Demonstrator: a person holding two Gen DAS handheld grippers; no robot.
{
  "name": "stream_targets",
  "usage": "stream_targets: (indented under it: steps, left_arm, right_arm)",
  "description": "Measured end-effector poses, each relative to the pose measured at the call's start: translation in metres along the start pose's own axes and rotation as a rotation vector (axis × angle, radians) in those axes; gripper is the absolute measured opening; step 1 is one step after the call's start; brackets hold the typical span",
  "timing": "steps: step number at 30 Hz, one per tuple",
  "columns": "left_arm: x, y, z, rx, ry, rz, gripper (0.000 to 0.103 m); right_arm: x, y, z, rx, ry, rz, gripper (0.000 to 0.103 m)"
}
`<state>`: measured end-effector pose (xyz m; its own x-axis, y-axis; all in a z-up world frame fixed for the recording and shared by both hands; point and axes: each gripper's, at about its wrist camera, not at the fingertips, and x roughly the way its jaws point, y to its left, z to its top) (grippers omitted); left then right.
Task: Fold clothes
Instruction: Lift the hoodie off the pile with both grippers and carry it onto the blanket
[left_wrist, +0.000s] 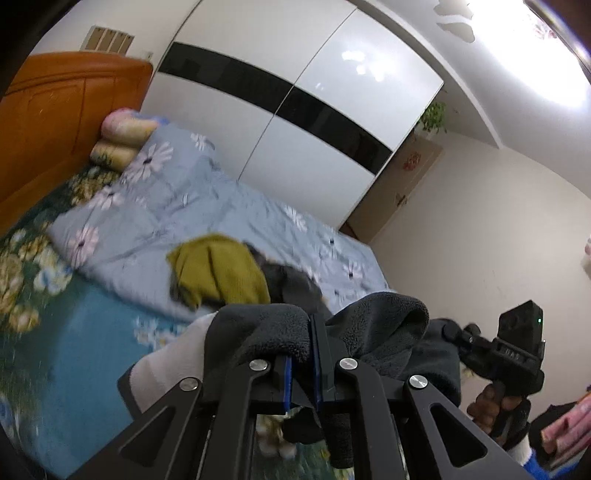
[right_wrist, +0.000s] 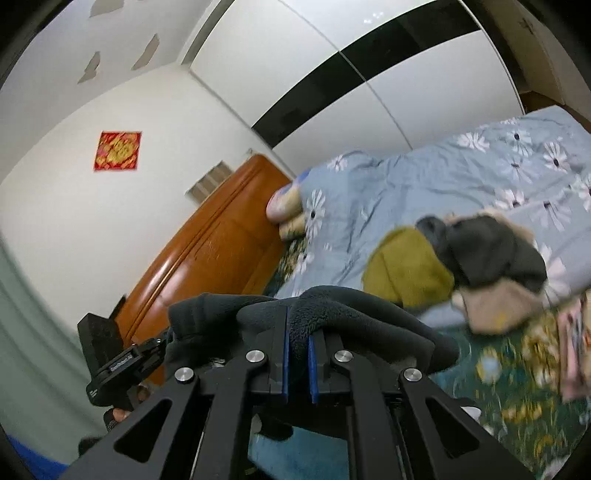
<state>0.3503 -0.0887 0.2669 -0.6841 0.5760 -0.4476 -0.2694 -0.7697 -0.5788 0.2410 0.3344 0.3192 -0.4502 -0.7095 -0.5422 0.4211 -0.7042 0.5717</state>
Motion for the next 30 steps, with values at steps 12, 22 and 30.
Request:
stream_targets:
  steps: [12, 22, 30]
  left_arm:
    - [0.107, 0.098, -0.055, -0.261, 0.254, 0.154, 0.007]
    - [0.243, 0.199, -0.086, -0.431, 0.538, 0.216, 0.007]
    - [0.334, 0.240, -0.054, -0.468, 0.636, 0.096, 0.007]
  right_arm:
    - [0.024, -0.051, -0.046, 0.118, 0.198, -0.100, 0.008]
    - [0.127, -0.174, -0.085, 0.453, 0.335, -0.361, 0.008]
    - [0.192, -0.238, -0.076, 0.623, 0.354, -0.484, 0.009]
